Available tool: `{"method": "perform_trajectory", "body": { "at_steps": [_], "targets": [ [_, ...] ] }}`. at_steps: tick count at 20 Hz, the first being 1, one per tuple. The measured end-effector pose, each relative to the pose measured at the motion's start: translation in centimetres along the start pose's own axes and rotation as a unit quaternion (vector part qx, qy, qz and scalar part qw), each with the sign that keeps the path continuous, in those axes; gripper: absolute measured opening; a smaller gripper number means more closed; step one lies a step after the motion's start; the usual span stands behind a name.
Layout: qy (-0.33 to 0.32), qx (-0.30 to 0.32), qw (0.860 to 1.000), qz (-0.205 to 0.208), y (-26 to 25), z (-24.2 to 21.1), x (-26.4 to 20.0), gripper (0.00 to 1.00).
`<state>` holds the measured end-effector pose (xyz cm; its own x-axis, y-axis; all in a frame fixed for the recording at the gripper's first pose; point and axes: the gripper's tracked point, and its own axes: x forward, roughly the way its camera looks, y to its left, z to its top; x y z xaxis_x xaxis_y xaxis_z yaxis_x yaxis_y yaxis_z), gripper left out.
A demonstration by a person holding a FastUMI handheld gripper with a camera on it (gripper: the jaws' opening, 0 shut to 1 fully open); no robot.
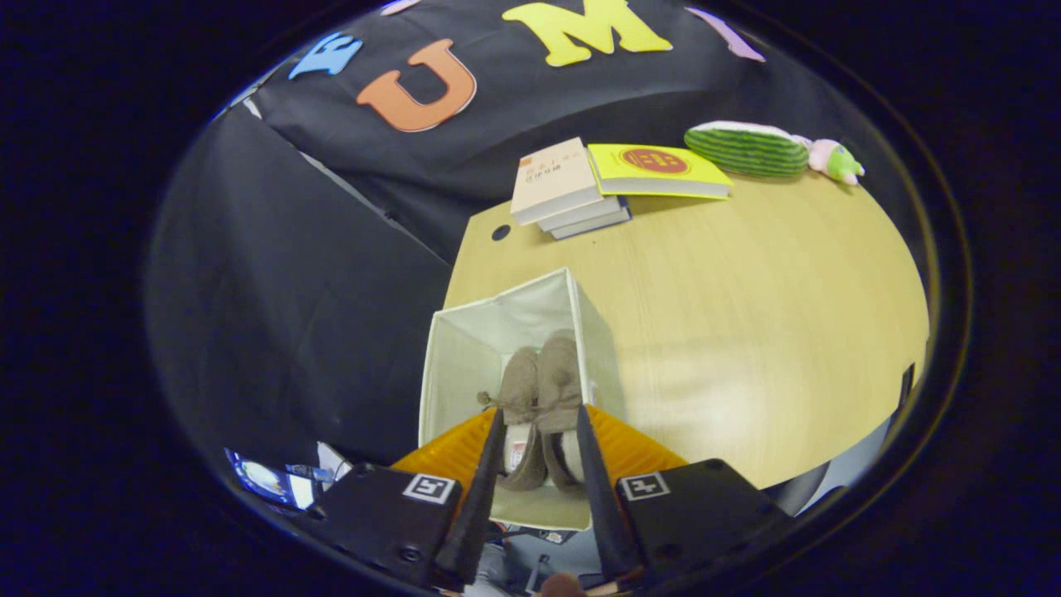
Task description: Open the storage box then place both shoes into the box .Put the left shoe in first, then the right shoe, with the right side of both shoes facing outward in a uniform manner.
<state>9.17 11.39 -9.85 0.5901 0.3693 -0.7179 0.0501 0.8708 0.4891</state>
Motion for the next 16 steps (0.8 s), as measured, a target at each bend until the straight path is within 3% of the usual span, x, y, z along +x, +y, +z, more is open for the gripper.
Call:
{"method": "perform_trajectory", "body": {
  "at_steps": [1, 6, 11, 13, 15, 16],
  "targets": [
    [-0.02, -0.017, 1.0, -0.004, -0.1, 0.5, -0.4, 0.64],
    [-0.121, -0.082, 0.989, -0.025, -0.4, 3.5, -2.7, 0.77],
    [-0.225, -0.127, 0.964, -0.056, -2.2, 5.6, -6.0, 0.85],
    [-0.275, -0.138, 0.95, -0.059, -2.8, 6.4, -8.2, 0.85],
    [-0.353, -0.158, 0.92, -0.069, -3.4, 8.1, -11.3, 0.86],
    [-0.385, -0.17, 0.904, -0.08, -4.0, 8.6, -12.8, 0.91]
  ]
}}
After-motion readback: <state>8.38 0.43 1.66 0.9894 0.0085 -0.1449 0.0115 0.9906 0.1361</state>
